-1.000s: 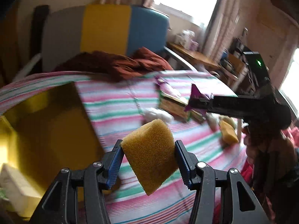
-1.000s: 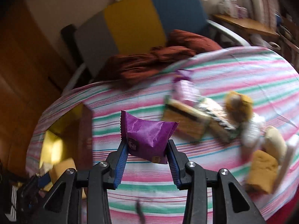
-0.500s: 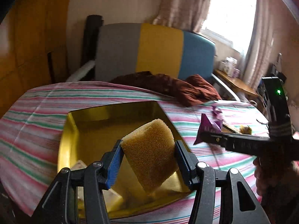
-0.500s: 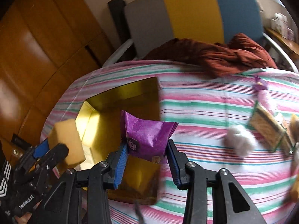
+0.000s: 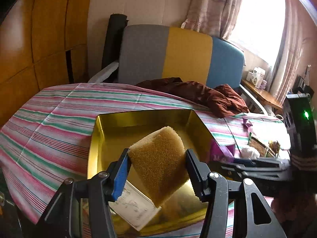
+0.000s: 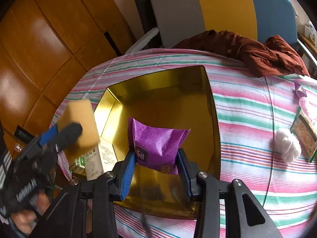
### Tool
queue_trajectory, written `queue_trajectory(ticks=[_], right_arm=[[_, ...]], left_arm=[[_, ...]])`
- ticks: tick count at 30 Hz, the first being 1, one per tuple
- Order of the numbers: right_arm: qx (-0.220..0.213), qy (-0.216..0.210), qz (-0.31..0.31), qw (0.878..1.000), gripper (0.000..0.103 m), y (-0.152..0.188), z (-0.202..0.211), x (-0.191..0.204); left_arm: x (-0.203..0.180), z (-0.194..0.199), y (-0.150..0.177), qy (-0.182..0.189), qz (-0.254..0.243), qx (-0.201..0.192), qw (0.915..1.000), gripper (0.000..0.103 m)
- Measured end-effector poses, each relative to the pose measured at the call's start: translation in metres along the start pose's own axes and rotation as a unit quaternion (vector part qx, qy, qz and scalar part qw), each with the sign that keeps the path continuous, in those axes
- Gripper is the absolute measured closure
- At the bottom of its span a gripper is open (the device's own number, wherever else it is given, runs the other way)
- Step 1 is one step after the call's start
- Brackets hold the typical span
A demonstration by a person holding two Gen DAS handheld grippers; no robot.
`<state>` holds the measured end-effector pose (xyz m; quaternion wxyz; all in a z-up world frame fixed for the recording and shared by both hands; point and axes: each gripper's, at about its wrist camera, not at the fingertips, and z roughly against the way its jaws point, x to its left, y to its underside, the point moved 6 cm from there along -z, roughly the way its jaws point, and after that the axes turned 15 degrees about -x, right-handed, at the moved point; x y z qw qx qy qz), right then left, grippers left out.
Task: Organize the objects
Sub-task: 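Carry the yellow sponge and purple packet over the gold tin, then open both tools to drop the sponge and packet into the tin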
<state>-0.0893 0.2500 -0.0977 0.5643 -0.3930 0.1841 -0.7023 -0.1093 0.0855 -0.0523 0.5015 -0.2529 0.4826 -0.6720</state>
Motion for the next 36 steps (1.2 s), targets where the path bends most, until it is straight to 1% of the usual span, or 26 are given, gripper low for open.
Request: queue_trajectory(ticks=[3, 5, 8, 11, 15, 19, 28, 30, 31, 32, 36], right_arm=[[0.008, -0.002, 0.003, 1.000, 0.062, 0.004, -0.004, 0.002], [0.014, -0.004, 0.004, 1.000, 0.062, 0.007, -0.007, 0.003], [0.022, -0.009, 0.004, 1.000, 0.062, 0.010, -0.012, 0.006], [0.030, -0.015, 0.004, 0.999, 0.062, 0.015, -0.016, 0.009], [0.039, -0.019, 0.005, 0.999, 0.062, 0.022, -0.019, 0.013], [0.049, -0.026, 0.006, 0.998, 0.061, 0.029, -0.023, 0.016], [0.062, -0.030, 0.012, 0.998, 0.061, 0.040, -0.029, 0.023], [0.066, -0.033, 0.015, 0.997, 0.057, 0.041, -0.030, 0.024], [0.070, -0.032, 0.014, 0.997, 0.054, 0.043, -0.031, 0.025], [0.072, -0.035, 0.013, 0.997, 0.054, 0.044, -0.031, 0.026], [0.074, -0.040, 0.016, 0.996, 0.054, 0.047, -0.033, 0.030]], left_arm=[[0.015, -0.006, -0.008, -0.008, 0.003, -0.003, 1.0000, 0.047], [0.023, -0.010, -0.012, -0.007, 0.004, 0.000, 1.0000, 0.047], [0.035, -0.018, -0.016, -0.019, 0.001, 0.003, 0.9998, 0.047], [0.045, -0.027, -0.017, -0.022, 0.006, 0.012, 0.9997, 0.047], [0.056, -0.034, -0.016, -0.038, 0.003, 0.019, 0.9991, 0.047], [0.060, -0.038, -0.012, -0.043, -0.004, 0.026, 0.9987, 0.046], [0.066, -0.043, -0.005, -0.053, -0.001, 0.034, 0.9980, 0.044], [0.066, -0.043, -0.005, -0.055, -0.001, 0.033, 0.9979, 0.044], [0.066, -0.042, -0.005, -0.055, 0.000, 0.032, 0.9980, 0.042], [0.065, -0.041, -0.005, -0.055, 0.001, 0.030, 0.9980, 0.039], [0.063, -0.034, -0.006, -0.060, 0.001, 0.021, 0.9980, 0.038]])
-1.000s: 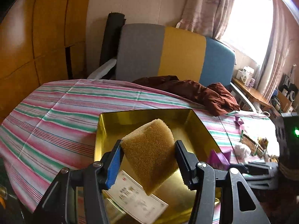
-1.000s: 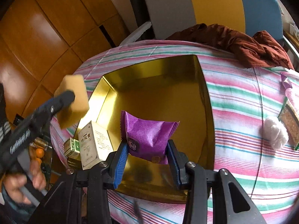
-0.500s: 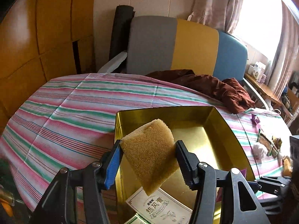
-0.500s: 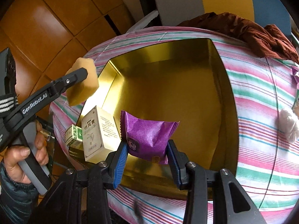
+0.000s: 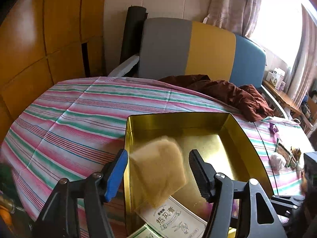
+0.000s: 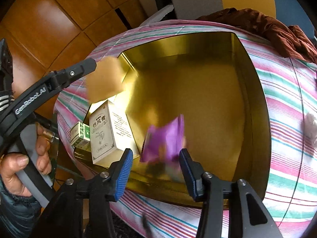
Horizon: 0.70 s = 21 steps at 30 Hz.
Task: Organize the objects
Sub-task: 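Open both tools to drop the sponge and packet into the tin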
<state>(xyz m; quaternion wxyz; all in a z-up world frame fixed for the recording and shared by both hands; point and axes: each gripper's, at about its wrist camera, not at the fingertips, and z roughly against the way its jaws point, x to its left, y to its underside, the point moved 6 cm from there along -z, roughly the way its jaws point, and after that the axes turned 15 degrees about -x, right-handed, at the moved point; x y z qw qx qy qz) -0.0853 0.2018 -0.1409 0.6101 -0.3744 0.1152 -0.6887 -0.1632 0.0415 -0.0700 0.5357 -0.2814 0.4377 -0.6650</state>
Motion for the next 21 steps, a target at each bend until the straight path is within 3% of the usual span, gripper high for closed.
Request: queue_trajectory(ticks=[9, 21], right_arm=[[-0.016, 0.012, 0.005, 1.000, 0.053, -0.004, 0.011, 0.000], [-0.081, 0.074, 0.016, 0.994, 0.051, -0.019, 0.046, -0.018]], left_arm=[[-0.013, 0.032, -0.002, -0.006, -0.016, -0.031, 0.9994, 0.028], [-0.034, 0.060, -0.002, -0.008, -0.044, -0.052, 0.9976, 0.024]])
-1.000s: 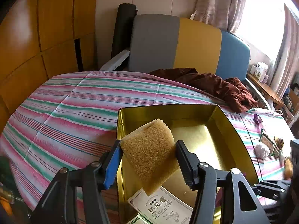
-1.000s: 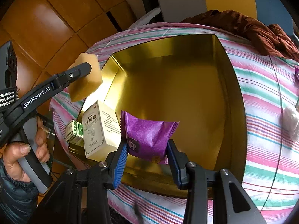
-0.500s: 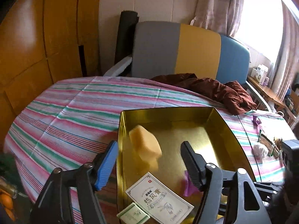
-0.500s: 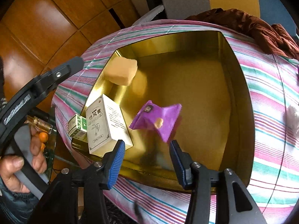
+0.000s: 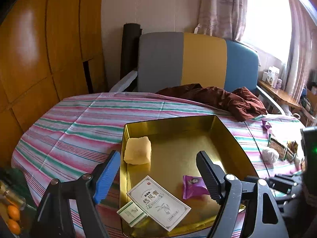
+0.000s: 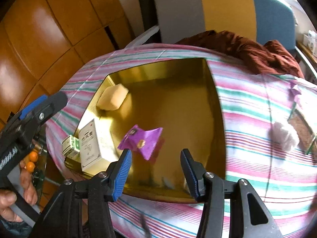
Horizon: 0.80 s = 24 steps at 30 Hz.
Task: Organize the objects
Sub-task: 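Open both tools to drop the sponge and packet into the tin, then move both tools back toward the remaining items on the table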
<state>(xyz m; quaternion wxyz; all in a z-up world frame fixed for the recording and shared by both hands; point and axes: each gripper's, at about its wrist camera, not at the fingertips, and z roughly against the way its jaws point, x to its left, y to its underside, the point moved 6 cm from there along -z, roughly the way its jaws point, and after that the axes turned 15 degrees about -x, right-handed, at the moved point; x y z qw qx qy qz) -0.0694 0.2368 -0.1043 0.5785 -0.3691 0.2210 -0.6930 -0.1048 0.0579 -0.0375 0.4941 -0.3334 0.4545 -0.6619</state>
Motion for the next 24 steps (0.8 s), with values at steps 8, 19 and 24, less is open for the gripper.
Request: queue_trajectory(ticks=[8, 19, 24], right_arm=[[-0.026, 0.027, -0.028, 0.999, 0.051, -0.009, 0.018, -0.032], [-0.053, 0.067, -0.071, 0.994, 0.051, -0.013, 0.043, -0.084], [-0.058, 0.087, -0.093, 0.990, 0.051, -0.008, 0.054, -0.111]], left_arm=[[-0.027, 0.011, -0.004, 0.022, -0.029, -0.010, 0.9993, 0.022], [-0.069, 0.017, -0.007, 0.060, -0.069, -0.016, 0.9957, 0.022], [-0.085, 0.016, -0.006, 0.076, -0.083, -0.016, 0.9935, 0.022]])
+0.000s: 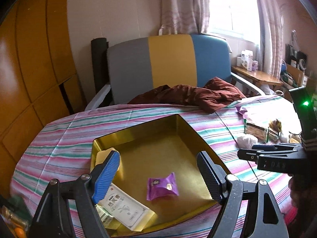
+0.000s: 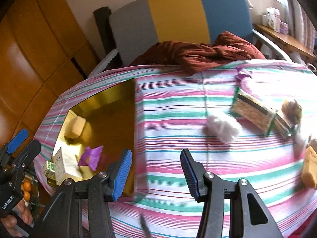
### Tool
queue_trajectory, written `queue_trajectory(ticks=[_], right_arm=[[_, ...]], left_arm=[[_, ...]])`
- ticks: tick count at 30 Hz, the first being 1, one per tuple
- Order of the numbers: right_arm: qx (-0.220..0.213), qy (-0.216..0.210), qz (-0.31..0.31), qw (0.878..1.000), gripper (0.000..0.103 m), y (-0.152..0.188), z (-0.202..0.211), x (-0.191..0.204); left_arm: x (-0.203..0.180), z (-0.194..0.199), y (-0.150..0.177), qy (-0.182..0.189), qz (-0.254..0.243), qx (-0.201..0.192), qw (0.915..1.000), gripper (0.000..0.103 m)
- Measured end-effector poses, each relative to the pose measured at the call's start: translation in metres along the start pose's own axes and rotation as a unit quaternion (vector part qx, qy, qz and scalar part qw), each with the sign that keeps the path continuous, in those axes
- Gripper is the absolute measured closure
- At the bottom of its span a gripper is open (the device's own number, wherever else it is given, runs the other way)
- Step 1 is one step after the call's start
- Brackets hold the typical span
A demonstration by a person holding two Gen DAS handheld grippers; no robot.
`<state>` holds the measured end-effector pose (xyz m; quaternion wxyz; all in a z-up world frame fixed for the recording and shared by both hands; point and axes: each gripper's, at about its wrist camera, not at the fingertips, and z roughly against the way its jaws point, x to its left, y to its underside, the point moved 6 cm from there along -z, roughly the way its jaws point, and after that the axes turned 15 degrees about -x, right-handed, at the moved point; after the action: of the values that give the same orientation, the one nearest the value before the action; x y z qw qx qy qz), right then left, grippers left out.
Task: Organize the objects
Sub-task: 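Move both tools back toward the remaining items on the table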
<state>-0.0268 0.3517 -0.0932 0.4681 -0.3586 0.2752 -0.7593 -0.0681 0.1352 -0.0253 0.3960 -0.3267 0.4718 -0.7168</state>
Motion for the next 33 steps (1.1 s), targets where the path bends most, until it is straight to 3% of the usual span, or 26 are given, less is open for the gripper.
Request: queue_trajectory(ticks=[19, 33], right_arm=[[-0.022, 0.125, -0.085, 0.988, 0.051, -0.017, 0.046, -0.150], [-0.024, 0.138, -0.065, 0.988, 0.051, -0.052, 0.030, -0.192]], left_arm=[[-0.090, -0.032, -0.001, 0.101, -0.036, 0.025, 0.9939, 0.022], [-0.177, -0.073, 0.009, 0.177, -0.057, 0.070, 0.9800, 0.022]])
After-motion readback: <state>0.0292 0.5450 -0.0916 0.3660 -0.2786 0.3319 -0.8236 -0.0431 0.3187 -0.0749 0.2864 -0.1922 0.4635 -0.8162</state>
